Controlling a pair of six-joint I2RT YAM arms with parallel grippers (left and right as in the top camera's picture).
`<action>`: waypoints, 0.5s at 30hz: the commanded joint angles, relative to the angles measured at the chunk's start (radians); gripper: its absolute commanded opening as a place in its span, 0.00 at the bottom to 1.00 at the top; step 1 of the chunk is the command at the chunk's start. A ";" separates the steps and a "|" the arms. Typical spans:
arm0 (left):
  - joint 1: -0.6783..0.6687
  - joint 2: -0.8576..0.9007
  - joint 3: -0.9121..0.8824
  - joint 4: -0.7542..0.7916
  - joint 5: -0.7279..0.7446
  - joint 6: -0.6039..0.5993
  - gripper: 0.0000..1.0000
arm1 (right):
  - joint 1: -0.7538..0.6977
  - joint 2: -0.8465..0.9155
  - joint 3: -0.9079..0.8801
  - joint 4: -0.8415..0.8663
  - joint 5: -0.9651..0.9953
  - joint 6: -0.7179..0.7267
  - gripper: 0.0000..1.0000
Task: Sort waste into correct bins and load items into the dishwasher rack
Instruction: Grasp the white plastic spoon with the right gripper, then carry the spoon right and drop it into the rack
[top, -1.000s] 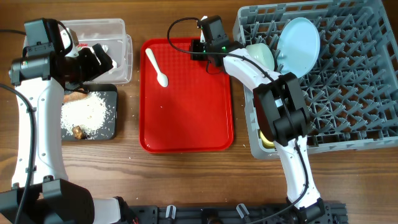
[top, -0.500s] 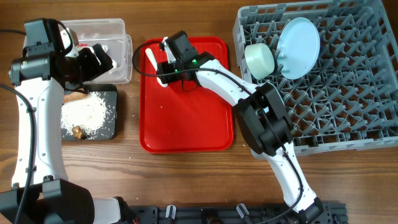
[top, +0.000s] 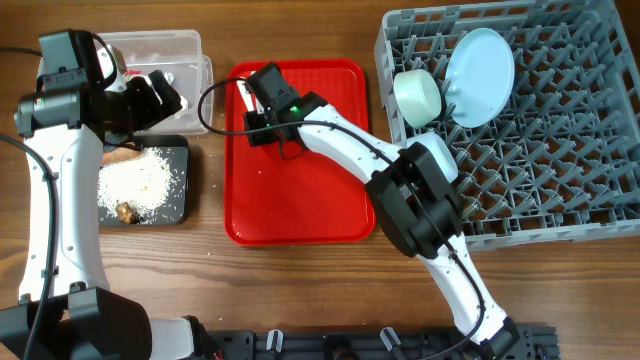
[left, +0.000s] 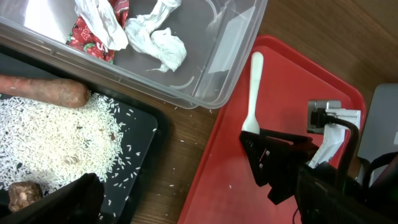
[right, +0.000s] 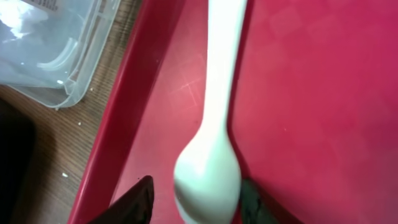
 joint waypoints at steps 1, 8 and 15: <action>0.005 -0.002 0.010 0.000 -0.002 0.005 1.00 | -0.001 0.044 -0.011 -0.026 0.043 0.073 0.36; 0.005 -0.002 0.010 0.000 -0.002 0.005 1.00 | 0.000 0.048 -0.011 -0.022 0.042 0.090 0.12; 0.005 -0.002 0.010 0.000 -0.002 0.005 1.00 | 0.000 0.047 -0.011 -0.033 0.016 0.097 0.04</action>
